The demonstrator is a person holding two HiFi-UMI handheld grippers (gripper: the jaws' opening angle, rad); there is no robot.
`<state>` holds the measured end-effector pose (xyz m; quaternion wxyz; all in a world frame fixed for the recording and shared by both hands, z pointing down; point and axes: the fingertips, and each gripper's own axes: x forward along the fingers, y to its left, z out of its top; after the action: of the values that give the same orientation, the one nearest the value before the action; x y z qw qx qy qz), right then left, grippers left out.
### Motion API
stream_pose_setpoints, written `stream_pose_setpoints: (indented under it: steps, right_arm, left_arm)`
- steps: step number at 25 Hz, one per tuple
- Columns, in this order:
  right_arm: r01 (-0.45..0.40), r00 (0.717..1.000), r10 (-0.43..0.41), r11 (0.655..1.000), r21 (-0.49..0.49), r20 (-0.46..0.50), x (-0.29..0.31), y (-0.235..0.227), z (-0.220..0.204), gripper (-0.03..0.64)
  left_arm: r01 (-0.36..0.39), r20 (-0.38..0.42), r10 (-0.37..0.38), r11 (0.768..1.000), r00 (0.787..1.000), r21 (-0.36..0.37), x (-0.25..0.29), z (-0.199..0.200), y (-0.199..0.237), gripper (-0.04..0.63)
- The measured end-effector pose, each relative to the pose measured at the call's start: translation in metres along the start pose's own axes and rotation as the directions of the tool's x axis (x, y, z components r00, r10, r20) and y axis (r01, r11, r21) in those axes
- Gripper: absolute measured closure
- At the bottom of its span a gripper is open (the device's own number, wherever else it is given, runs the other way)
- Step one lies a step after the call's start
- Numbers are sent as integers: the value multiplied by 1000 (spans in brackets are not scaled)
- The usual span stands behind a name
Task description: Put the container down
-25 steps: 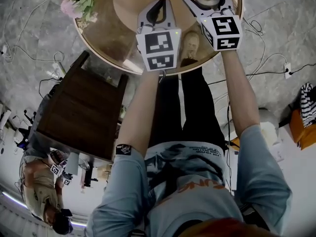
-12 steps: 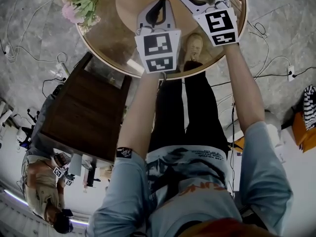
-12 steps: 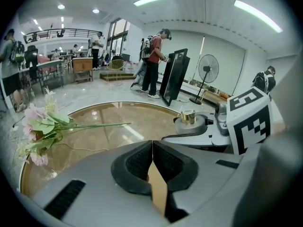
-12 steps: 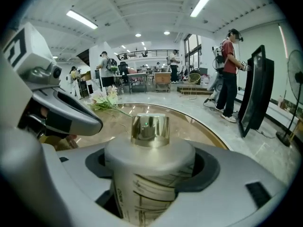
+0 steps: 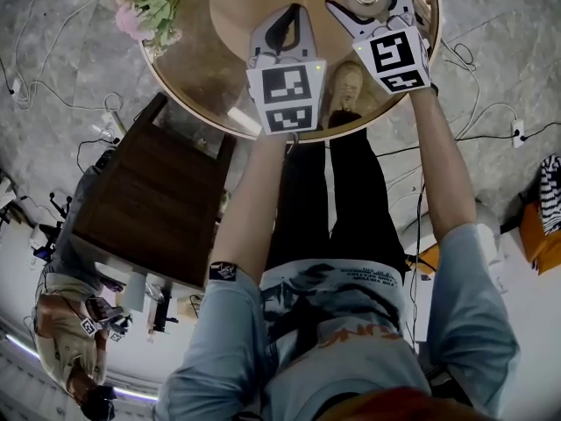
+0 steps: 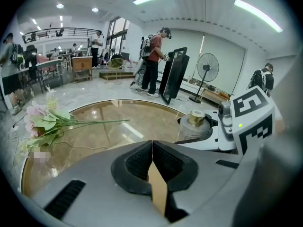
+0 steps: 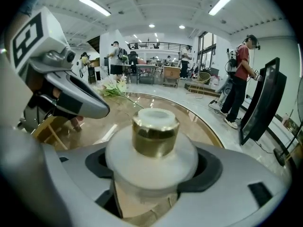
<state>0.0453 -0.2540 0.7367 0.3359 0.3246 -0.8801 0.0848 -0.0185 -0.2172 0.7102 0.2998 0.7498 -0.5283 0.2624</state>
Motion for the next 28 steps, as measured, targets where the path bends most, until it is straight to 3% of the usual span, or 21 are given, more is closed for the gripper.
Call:
stream_pose_setpoints:
  steps: [9, 16, 19, 21, 25, 28]
  right_arm:
    - [33, 999, -32, 997, 70, -21, -11, -1, -17, 258]
    - [86, 996, -91, 961, 264, 6, -62, 1, -28, 250]
    - [117, 990, -136, 918, 379, 25, -92, 8, -35, 338]
    - [129, 986, -160, 890, 437, 36, -109, 17, -38, 446]
    - [133, 983, -177, 863, 488, 44, -134, 43, -33, 590]
    - [110, 983, -168, 850, 515, 67, -158, 59, -17, 604]
  left_arm:
    - [7, -10, -7, 1000, 1000, 12, -10, -10, -6, 566]
    - [12, -6, -12, 1000, 1000, 7, -31, -20, -11, 566]
    - [21, -1, -21, 1000, 1000, 0, -42, -26, -17, 566]
    - [35, 7, -35, 999, 999, -6, -52, -29, -25, 568]
    - [47, 88, -42, 997, 995, -55, -83, -19, -32, 569]
    - [72, 134, -55, 990, 989, -122, -113, -9, -40, 569]
